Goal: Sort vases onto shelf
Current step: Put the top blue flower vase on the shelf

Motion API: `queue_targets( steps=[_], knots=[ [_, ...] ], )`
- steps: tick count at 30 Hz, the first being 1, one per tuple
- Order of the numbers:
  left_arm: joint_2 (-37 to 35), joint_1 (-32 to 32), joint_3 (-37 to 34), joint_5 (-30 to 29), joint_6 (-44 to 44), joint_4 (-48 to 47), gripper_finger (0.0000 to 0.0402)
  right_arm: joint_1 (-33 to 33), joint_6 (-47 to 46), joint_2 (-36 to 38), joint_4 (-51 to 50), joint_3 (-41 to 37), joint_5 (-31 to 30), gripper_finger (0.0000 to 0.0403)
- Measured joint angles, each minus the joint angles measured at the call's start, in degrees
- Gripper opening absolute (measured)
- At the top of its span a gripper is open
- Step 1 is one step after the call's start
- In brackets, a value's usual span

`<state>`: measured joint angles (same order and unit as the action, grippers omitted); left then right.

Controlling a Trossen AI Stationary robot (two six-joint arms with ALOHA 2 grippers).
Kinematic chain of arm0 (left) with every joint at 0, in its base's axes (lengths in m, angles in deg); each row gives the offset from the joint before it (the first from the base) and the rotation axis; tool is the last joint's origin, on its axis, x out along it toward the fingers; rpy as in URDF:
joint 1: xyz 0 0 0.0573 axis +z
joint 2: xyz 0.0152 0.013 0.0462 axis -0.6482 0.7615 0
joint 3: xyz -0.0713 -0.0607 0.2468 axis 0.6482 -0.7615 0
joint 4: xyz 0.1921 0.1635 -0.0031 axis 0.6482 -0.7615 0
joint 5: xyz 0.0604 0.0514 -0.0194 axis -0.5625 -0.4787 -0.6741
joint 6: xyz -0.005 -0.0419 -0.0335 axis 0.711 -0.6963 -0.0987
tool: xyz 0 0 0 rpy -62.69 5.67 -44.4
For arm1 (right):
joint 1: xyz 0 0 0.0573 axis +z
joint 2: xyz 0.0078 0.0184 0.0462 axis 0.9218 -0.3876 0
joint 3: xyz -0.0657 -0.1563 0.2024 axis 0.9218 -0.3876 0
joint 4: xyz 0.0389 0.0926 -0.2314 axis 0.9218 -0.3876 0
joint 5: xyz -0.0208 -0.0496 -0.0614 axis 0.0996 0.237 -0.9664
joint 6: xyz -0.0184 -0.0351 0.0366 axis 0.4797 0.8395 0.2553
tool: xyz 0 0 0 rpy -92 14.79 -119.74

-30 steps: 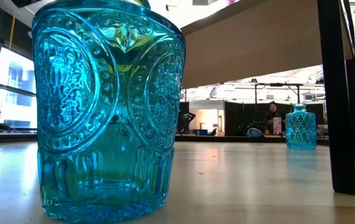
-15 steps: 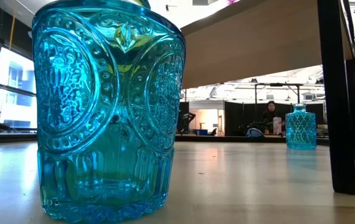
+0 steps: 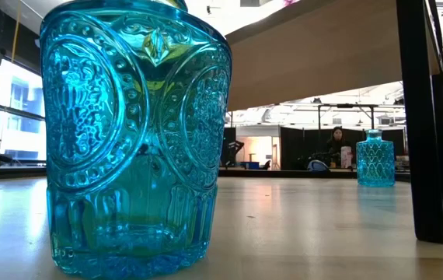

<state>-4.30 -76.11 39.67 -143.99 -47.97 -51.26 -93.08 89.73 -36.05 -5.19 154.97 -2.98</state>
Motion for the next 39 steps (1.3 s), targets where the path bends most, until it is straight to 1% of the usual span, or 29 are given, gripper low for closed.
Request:
queue_targets(
  steps=[3, 5, 10, 12, 15, 18, 20, 22, 25, 27, 30, 33, 39],
  knots=[
    [-0.7, 0.0, 0.0, 0.6, 0.0, -2.4, 0.0001, -1.3, -1.4, -2.0, 0.0, 0.0, -2.1, 0.0012],
    [-1.0, 0.0, 0.0, 1.9, 0.2, -3.2, 0.0001, -2.9, -1.5, -3.3, 0.0, 0.0, -2.4, 0.0027],
    [-1.1, 0.0, 0.0, 6.4, 1.5, -4.1, 0.0001, -7.9, -2.6, -5.4, 0.0, 0.0, -1.0, 0.0087],
    [-1.1, -0.2, 0.0, 7.6, 2.0, -4.2, 0.0001, -9.5, -2.6, -5.5, 0.2, -1.5, -0.1, 0.0112],
    [-1.1, -0.8, 0.0, 7.8, 2.5, -4.2, 0.0001, -11.9, -2.7, -3.5, 0.2, -9.6, -0.2, 0.0143],
    [-1.1, -1.7, 0.0, 7.7, 2.5, -4.2, 0.0001, -13.6, -1.4, 1.3, -0.1, -23.3, -0.7, 0.0161],
    [-1.1, -2.4, 0.0, 7.6, 2.5, -4.2, 0.0001, -14.9, -1.0, 5.5, 0.7, -32.3, -1.9, 0.0166],
    [-1.1, -3.0, 0.0, 7.6, 2.6, -4.2, 0.0001, -16.3, -1.2, 10.4, 3.7, -40.2, -1.8, 0.0167],
    [-1.1, -3.2, 0.0, 7.6, 3.8, -4.2, 0.0001, -18.4, -2.1, 17.2, 8.2, -50.1, -0.4, 0.0167],
    [-1.1, -3.1, 0.0, 7.6, 4.1, -4.2, 0.0001, -19.4, -2.7, 20.4, 10.9, -55.8, 0.7, 0.0167],
    [-1.1, -2.7, 0.0, 7.1, 4.0, -4.1, 0.0001, -20.3, -4.1, 23.1, 13.3, -62.2, 3.4, 0.0167],
    [-1.1, -1.9, -0.1, 7.1, 3.8, -4.1, 0.0001, -20.3, -5.1, 23.6, 15.3, -67.2, 3.8, 0.0167],
    [-1.1, -1.4, -0.1, 7.0, 3.3, -4.1, 0.0001, -19.7, -6.5, 23.1, 21.1, -72.8, 3.9, 0.0167]
  ],
)
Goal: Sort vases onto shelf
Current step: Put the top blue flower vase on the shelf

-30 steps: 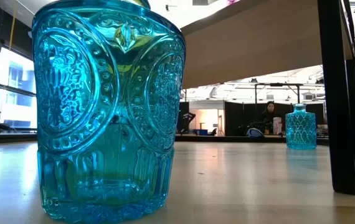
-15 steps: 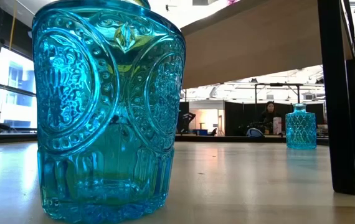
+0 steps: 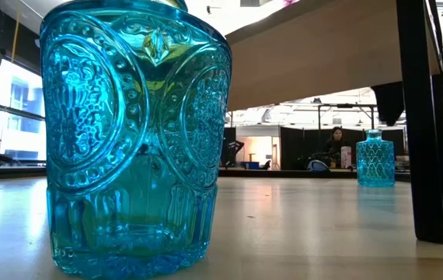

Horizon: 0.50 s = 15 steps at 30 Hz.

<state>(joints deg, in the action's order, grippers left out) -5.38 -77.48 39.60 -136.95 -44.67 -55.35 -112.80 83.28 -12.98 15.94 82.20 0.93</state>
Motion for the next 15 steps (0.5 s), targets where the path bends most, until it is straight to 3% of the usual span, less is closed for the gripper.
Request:
queue_targets(
  steps=[15],
  knots=[
    [0.0, 0.0, 0.0, -0.3, -1.4, 0.0, 0.0001, -0.5, -0.6, -2.9, 6.8, -0.6, -0.5, 0.0167]
  ],
)
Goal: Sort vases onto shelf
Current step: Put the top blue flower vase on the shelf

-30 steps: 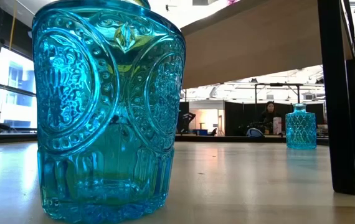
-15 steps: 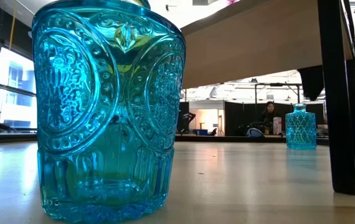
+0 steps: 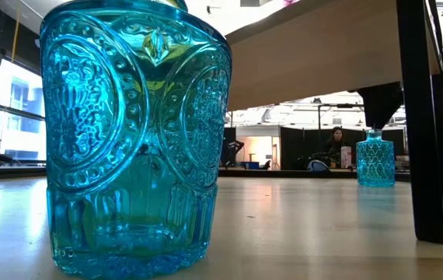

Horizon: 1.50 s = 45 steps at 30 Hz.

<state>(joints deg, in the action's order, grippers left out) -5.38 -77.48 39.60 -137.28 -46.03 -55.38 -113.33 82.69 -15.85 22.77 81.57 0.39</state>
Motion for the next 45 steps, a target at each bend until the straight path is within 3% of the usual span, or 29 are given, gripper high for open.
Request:
queue_targets(
  steps=[9, 30, 41, 45],
  knots=[
    [0.0, 0.0, 0.0, -0.1, 0.1, -0.1, 0.0001, 0.0, -0.5, -4.8, 1.2, 0.3, -1.7, 0.0167],
    [0.0, 0.0, -7.3, -0.3, -2.5, 0.7, 0.0001, 0.0, -3.7, -1.6, -1.5, -0.1, -2.1, 0.0167],
    [0.0, 0.0, -7.3, -0.5, 13.7, 6.3, 0.0001, 0.0, -4.0, 1.9, -2.9, -0.1, -1.9, 0.0167],
    [0.0, 0.0, -7.3, -1.6, 13.5, 7.4, 0.0001, 0.0, -3.3, 1.9, -2.8, -0.1, -1.3, 0.0167]
  ],
)
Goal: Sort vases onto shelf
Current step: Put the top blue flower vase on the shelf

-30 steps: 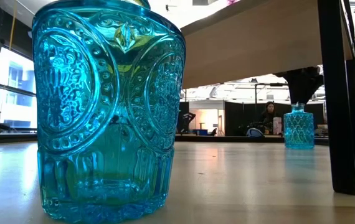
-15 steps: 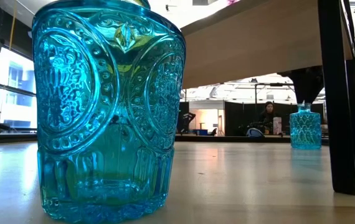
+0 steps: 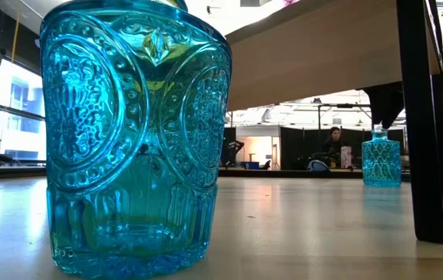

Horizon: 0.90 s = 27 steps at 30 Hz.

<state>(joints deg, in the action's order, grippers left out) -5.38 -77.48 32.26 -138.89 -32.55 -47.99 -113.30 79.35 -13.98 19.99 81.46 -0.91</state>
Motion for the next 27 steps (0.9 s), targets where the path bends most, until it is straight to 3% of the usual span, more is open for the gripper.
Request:
queue_targets(
  steps=[6, 19, 23, 27],
  knots=[
    [0.0, 0.0, 0.0, -1.7, -1.1, 1.6, 0.0001, 0.0, 1.3, 0.0, 0.3, -1.7, -1.5, 0.0167],
    [0.0, 0.0, 0.0, -2.1, -1.5, 3.1, 0.0001, 0.0, -2.4, 0.2, 6.4, -8.4, 2.8, 0.0161],
    [0.0, 0.0, 0.0, -2.3, -1.5, 3.1, 0.0000, 0.0, -1.3, 0.2, 6.8, -8.4, 2.8, 0.0120],
    [0.0, 0.0, 0.0, -2.3, -1.4, 3.1, 0.0000, 0.0, -0.3, 0.2, 7.1, -8.5, 2.6, 0.0041]
  ],
)
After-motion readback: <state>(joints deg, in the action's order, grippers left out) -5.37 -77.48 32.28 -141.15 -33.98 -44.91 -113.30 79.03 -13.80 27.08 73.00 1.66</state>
